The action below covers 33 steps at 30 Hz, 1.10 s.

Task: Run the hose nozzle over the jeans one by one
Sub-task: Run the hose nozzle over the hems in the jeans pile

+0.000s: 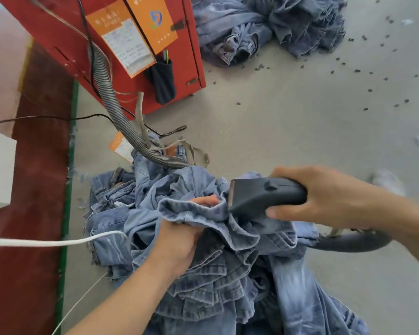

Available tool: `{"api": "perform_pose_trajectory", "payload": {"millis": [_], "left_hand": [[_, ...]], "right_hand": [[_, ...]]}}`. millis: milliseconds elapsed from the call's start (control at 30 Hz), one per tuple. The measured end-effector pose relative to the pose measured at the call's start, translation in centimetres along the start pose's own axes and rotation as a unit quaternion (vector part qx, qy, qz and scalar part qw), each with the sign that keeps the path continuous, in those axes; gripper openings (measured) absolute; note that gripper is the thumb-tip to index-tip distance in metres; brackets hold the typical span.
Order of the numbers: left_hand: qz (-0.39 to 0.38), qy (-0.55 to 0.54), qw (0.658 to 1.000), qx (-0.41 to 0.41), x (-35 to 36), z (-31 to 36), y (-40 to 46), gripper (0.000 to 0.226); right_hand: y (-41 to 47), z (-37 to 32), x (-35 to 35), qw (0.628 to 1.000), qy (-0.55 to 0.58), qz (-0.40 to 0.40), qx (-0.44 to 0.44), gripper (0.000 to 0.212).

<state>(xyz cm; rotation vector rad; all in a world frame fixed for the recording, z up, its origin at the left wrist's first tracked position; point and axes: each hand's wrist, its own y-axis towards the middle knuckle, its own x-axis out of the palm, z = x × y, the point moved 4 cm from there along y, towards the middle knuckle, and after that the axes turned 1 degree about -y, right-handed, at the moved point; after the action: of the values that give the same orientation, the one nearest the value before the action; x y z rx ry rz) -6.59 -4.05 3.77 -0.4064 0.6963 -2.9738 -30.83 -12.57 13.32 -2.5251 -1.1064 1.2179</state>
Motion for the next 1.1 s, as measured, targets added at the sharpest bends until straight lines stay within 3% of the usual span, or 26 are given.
{"api": "perform_pose_trajectory", "payload": {"millis": [100,233,333,433,500,567,667,767,833,933,1100], "left_hand": [[0.016,-0.073,0.997,-0.033,-0.4,-0.8,0.0,0.028],[0.025,-0.108,0.993,-0.031,-0.5,-0.5,0.1,0.031],[0.049,-0.121,0.991,-0.036,-0.7,-0.6,0.6,0.028],[-0.008,-0.071,0.997,-0.038,0.1,-0.8,0.9,0.023],[0.014,-0.039,0.998,-0.039,-0.1,-0.8,0.8,0.030],[0.037,-0.043,0.998,-0.028,-0.6,-0.4,0.6,0.028],[0.079,-0.147,0.985,-0.050,-1.7,-0.1,1.2,0.049],[0.089,-0.222,0.967,-0.082,-2.4,-0.4,1.7,0.068],[0.064,-0.220,0.970,-0.082,-2.2,-0.4,1.7,0.068],[0.038,-0.210,0.974,-0.073,-2.1,0.0,1.5,0.075],[0.061,-0.099,0.993,-0.035,-1.4,0.4,0.8,0.049]], "right_hand": [[2.5,-0.8,2.0,0.996,0.003,0.085,0.008,0.022],[1.8,0.8,-1.2,0.967,0.084,0.237,0.044,0.021],[-0.5,1.4,-2.8,0.981,0.104,0.161,0.030,0.022],[0.2,-0.2,0.4,0.999,0.003,0.035,0.013,0.026],[2.3,-1.4,2.6,0.998,-0.012,0.053,-0.003,0.023],[3.9,-1.3,2.0,0.988,0.022,0.149,0.022,0.023],[3.1,0.7,-1.7,0.970,0.052,0.230,0.052,0.023],[0.2,2.5,-2.5,0.985,0.065,0.159,0.026,0.018],[-0.9,2.8,-1.2,0.992,0.066,0.110,0.015,0.020],[-1.1,2.4,0.1,0.994,0.038,0.098,0.006,0.023],[-0.9,0.2,1.3,0.999,0.005,0.035,-0.026,0.031]]}}
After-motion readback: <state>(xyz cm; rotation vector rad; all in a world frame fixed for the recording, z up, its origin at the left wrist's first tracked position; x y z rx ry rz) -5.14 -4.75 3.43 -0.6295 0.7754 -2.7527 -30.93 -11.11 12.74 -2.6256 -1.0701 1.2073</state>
